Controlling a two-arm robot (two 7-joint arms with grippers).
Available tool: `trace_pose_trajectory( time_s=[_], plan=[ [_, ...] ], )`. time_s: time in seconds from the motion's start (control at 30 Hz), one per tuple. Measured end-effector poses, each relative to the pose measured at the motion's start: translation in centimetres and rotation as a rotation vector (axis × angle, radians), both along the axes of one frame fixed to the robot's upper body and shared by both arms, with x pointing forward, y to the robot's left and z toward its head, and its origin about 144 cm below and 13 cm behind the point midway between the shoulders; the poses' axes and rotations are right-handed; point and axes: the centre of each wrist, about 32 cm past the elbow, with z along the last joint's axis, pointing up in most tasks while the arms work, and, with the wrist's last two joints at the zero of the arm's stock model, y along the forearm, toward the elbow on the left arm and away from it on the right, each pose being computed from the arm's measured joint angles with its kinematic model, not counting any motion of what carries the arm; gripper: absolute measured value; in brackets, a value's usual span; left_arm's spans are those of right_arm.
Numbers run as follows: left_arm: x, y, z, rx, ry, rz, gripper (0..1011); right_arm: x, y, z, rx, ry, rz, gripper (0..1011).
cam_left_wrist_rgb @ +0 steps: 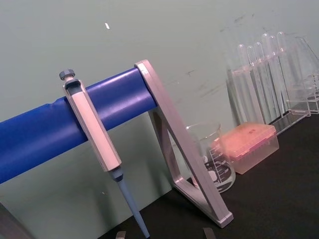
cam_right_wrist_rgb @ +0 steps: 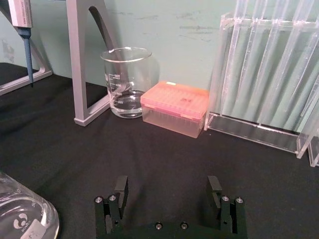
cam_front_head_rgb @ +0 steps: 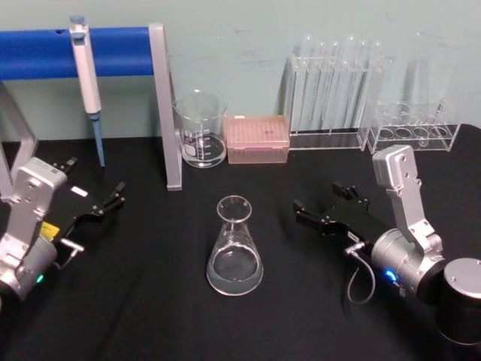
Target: Grasp the erlenmeyer flask with one hand, shake it three times, then place it back.
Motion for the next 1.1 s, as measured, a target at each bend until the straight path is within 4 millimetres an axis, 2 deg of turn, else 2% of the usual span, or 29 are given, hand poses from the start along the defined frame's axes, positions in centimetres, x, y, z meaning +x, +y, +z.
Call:
trace_pose_trajectory(
  time_s=[1.1],
  plan=[
    [0.00, 0.00, 0.00, 0.000, 0.000, 0.000, 1001, -0.03, -0.01, 0.03, -0.001, -0.001, 0.001, 1000]
  ],
)
